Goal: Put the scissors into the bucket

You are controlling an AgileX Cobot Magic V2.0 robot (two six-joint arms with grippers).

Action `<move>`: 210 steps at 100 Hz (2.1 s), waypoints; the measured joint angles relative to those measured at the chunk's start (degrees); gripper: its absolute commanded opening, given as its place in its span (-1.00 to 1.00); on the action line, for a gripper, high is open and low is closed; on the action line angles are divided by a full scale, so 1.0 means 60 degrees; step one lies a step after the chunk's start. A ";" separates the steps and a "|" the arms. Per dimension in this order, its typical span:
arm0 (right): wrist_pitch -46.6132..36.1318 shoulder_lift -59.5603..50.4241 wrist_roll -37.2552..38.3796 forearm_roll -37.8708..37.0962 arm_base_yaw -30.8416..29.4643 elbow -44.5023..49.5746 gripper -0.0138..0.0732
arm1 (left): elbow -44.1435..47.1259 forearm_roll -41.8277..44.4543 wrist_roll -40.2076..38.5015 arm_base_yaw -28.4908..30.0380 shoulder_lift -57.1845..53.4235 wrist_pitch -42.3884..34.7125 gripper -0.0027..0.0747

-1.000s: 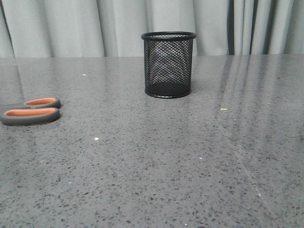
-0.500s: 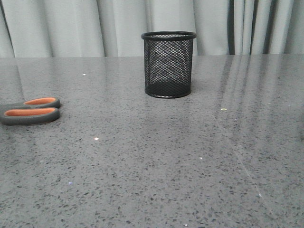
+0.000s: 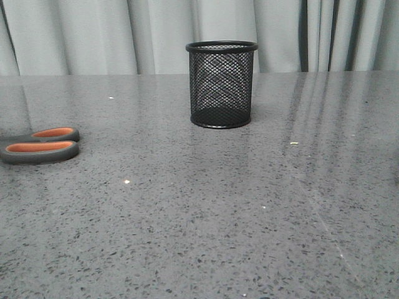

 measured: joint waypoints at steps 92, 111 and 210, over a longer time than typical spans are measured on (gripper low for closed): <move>-0.0117 0.0000 -0.0123 0.0017 0.0282 -0.0006 0.32 | -0.1043 0.3166 0.3136 -0.1807 0.3078 -0.0077 0.08; -0.0138 0.0000 -0.0180 0.0017 0.0623 -0.0006 0.32 | -0.1085 0.3131 0.3136 -0.1807 0.3594 -0.0101 0.08; -0.0275 0.0000 -0.0199 0.0017 0.0623 -0.0006 0.32 | -0.1183 0.2779 0.3394 -0.1807 0.3984 -0.0023 -0.40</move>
